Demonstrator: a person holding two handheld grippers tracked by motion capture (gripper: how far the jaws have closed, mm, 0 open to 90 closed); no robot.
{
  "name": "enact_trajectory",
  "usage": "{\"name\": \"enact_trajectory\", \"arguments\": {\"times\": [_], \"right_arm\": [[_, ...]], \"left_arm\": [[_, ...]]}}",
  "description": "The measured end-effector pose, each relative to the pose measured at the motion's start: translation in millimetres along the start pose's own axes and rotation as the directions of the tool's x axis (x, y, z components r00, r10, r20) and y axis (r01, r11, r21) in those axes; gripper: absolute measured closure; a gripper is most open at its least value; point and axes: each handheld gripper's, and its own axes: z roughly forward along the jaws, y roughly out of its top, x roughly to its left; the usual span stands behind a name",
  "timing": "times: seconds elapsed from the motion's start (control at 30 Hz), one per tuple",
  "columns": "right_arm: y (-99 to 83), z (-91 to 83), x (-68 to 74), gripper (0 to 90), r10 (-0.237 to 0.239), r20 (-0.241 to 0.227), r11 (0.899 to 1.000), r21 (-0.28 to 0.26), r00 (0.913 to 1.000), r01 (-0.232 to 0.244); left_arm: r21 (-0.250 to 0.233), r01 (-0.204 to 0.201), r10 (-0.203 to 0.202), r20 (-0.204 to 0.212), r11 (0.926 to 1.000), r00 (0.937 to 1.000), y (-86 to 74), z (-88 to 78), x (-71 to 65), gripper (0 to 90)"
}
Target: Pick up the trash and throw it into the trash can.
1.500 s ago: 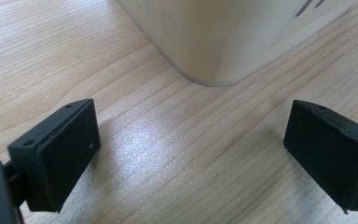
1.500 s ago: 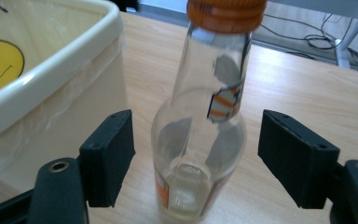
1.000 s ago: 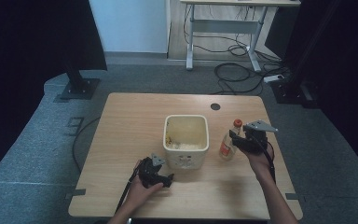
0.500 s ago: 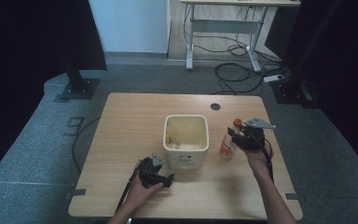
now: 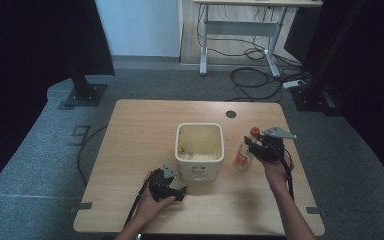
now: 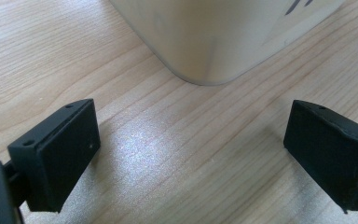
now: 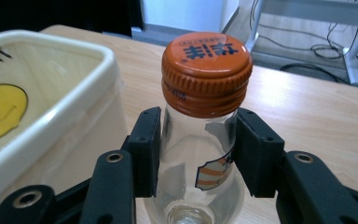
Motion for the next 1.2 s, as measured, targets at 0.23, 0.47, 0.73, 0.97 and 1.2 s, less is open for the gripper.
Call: {"name": "enact_trajectory", "arguments": {"times": [0.23,0.47,0.73,0.97,1.2], "right_arm": [[8.2,-12.2,9.8,54.8,-0.024,-0.022,0.999,-0.045,0.9995,0.023],[14.5,-21.8,17.8,54.8,-0.037,-0.044,0.997,-0.076,0.9984,0.033],[20.3,-27.1,25.3,54.9,-0.049,-0.059,0.994,-0.096,0.9971,0.043],[28.0,-32.2,33.4,54.9,-0.058,-0.079,0.992,-0.117,0.9952,0.048],[33.7,-33.6,36.7,55.0,-0.053,-0.086,0.99,-0.133,0.9948,0.041]], "left_arm": [[0.0,0.0,0.0,0.002,1.0,1.0,0.0,0.0,-0.2,3.5],[0.001,-0.001,0.001,0.003,1.0,1.0,0.0,-0.1,-0.3,3.5],[-0.001,-0.002,0.002,0.003,1.0,1.0,-0.1,0.0,-0.5,3.4],[-0.001,-0.002,0.002,0.003,1.0,1.0,-0.1,0.0,-0.5,3.4],[0.0,-0.002,0.002,0.004,1.0,1.0,0.0,-0.1,-0.5,3.5]]}}
